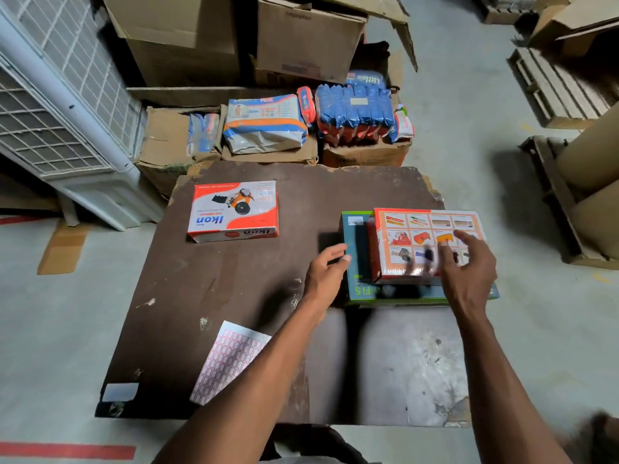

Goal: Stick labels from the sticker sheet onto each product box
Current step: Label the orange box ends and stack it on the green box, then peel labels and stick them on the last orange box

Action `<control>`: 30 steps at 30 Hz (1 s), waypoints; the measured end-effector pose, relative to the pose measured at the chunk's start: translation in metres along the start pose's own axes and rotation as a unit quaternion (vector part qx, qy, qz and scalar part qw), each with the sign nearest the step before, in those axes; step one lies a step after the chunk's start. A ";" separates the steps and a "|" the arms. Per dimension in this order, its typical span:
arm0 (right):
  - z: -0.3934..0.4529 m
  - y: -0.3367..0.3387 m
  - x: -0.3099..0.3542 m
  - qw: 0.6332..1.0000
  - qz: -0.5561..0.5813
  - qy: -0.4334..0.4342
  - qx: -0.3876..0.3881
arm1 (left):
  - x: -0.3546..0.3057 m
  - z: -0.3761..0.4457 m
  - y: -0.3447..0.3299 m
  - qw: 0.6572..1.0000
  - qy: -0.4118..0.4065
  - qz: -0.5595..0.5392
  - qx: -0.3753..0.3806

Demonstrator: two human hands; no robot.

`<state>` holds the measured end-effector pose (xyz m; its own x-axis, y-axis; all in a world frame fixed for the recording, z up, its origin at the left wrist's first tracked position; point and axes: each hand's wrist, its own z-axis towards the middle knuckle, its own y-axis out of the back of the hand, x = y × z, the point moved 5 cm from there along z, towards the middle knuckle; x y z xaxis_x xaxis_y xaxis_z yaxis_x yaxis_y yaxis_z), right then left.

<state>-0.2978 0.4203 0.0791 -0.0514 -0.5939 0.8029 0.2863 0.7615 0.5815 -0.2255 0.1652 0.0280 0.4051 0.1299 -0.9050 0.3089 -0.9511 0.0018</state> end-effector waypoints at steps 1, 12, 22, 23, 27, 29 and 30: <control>-0.011 -0.009 0.007 1.000 0.004 0.017 0.001 | 0.003 -0.006 0.011 1.000 0.001 -0.005 -0.004; -0.155 -0.137 0.076 0.975 0.073 0.060 0.199 | 0.059 -0.068 0.156 0.991 0.032 -0.058 -0.113; -0.255 -0.236 0.077 0.918 0.042 -0.040 0.393 | 0.113 -0.095 0.264 0.976 0.084 -0.079 -0.187; -0.264 -0.242 0.076 0.912 0.040 -0.050 0.406 | 0.119 -0.096 0.273 0.974 0.091 -0.079 -0.193; -0.289 -0.262 0.068 0.904 0.018 -0.086 0.418 | 0.143 -0.099 0.296 0.971 0.116 -0.062 -0.199; -0.300 -0.269 0.065 0.901 0.012 -0.107 0.420 | 0.152 -0.099 0.300 0.972 0.128 -0.056 -0.189; -0.304 -0.272 0.064 0.900 0.006 -0.114 0.421 | 0.156 -0.098 0.302 0.973 0.135 -0.053 -0.182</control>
<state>-0.0878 0.0962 -0.0675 -0.2759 -0.5888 0.7598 -0.5338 0.7512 0.3883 0.0156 -0.0739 -0.0710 0.5509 0.3374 -0.7633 0.6253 -0.7727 0.1097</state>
